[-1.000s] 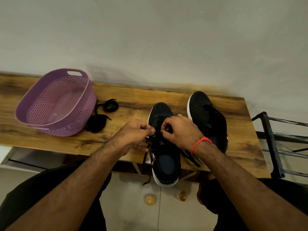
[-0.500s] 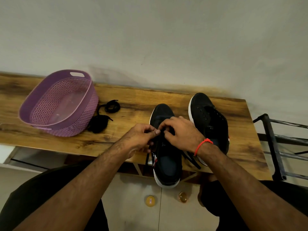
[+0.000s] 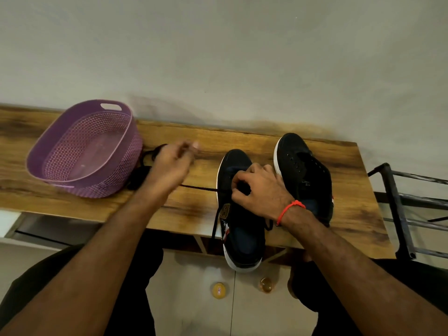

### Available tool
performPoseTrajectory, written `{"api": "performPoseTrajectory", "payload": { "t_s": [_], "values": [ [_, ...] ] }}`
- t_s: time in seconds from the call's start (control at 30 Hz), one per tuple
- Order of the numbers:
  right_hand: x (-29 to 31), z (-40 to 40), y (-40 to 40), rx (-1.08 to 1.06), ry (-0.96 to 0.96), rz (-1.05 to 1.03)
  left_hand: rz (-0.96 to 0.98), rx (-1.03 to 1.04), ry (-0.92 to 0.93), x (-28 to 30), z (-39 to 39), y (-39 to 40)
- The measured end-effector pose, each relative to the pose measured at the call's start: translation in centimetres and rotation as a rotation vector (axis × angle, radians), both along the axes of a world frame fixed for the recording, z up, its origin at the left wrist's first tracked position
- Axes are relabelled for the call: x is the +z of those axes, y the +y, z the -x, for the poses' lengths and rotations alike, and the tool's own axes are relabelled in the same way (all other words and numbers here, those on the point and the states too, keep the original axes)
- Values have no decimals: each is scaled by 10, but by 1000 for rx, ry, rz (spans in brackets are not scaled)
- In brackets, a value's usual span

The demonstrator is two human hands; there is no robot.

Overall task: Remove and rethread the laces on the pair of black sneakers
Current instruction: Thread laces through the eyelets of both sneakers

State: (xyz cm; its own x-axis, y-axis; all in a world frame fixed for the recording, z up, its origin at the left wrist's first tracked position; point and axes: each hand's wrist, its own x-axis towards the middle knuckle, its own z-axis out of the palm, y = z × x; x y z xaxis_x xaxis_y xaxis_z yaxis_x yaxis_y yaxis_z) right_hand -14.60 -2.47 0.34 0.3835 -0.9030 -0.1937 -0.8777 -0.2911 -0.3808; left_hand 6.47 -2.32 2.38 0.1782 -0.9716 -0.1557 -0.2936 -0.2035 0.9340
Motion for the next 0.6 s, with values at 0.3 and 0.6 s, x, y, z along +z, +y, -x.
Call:
{"api": "performPoseTrajectory", "payload": {
  "t_s": [0.3,0.6],
  "values": [
    [-1,3,-1,-1,-9,-15,57,92,-222,-21,-5,-9],
    [0,2,0,-3,-9,-20,-220,152,-401,-20,-19,-8]
  ]
}}
